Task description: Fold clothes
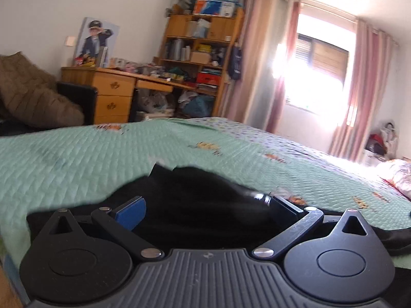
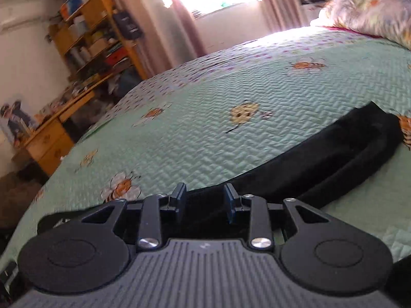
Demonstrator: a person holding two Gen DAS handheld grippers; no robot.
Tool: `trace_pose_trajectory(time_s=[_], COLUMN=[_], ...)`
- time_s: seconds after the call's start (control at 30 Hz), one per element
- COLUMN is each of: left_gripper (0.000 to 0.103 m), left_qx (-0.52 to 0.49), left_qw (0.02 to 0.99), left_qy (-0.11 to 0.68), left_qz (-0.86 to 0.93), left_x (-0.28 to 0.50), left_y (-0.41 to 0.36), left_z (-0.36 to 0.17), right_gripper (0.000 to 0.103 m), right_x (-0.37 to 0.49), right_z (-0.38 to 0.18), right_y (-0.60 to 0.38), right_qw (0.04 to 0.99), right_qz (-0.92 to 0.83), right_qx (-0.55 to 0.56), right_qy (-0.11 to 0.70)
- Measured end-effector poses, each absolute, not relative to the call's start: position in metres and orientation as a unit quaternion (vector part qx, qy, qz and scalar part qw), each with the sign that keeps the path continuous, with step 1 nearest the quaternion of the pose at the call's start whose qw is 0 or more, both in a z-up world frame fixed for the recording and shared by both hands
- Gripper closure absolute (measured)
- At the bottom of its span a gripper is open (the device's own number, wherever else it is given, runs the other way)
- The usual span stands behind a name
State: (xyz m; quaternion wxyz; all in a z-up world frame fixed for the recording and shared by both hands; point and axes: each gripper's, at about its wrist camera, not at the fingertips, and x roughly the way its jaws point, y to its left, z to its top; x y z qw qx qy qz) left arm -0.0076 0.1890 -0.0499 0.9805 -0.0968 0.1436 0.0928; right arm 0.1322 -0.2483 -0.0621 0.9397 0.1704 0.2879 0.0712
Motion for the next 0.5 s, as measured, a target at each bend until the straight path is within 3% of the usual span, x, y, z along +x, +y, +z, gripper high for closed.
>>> trace_pose_trajectory(time_s=[0.13, 0.2, 0.27, 0.33, 0.4, 0.5], left_gripper=[0.001, 0.01, 0.01, 0.006, 0.006, 0.013], left_qx=[-0.066, -0.11, -0.138, -0.07, -0.04, -0.134], left_qw=[0.97, 0.946, 0.922, 0.926, 0.928, 0.923], left_qy=[0.225, 0.301, 0.36, 0.365, 0.357, 0.343], left_qz=[0.067, 0.056, 0.031, 0.061, 0.093, 0.106], left_x=[0.065, 0.112, 0.156, 0.192, 0.213, 0.21], left_y=[0.205, 0.216, 0.213, 0.2, 0.203, 0.236], left_z=[-0.038, -0.052, -0.074, -0.088, -0.089, -0.075], right_gripper=[0.066, 0.062, 0.051, 0.053, 0.053, 0.053], right_x=[0.134, 0.143, 0.164, 0.199, 0.232, 0.255], right_z=[-0.063, -0.066, -0.077, -0.093, -0.099, -0.096], right_y=[-0.209, -0.192, -0.173, -0.16, -0.163, -0.203], right_qw=[0.94, 0.933, 0.92, 0.908, 0.929, 0.923], right_qz=[0.11, 0.136, 0.16, 0.156, 0.066, -0.055], right_qx=[0.091, 0.078, 0.066, 0.051, 0.016, 0.072], right_qy=[0.311, 0.324, 0.352, 0.386, 0.364, 0.375])
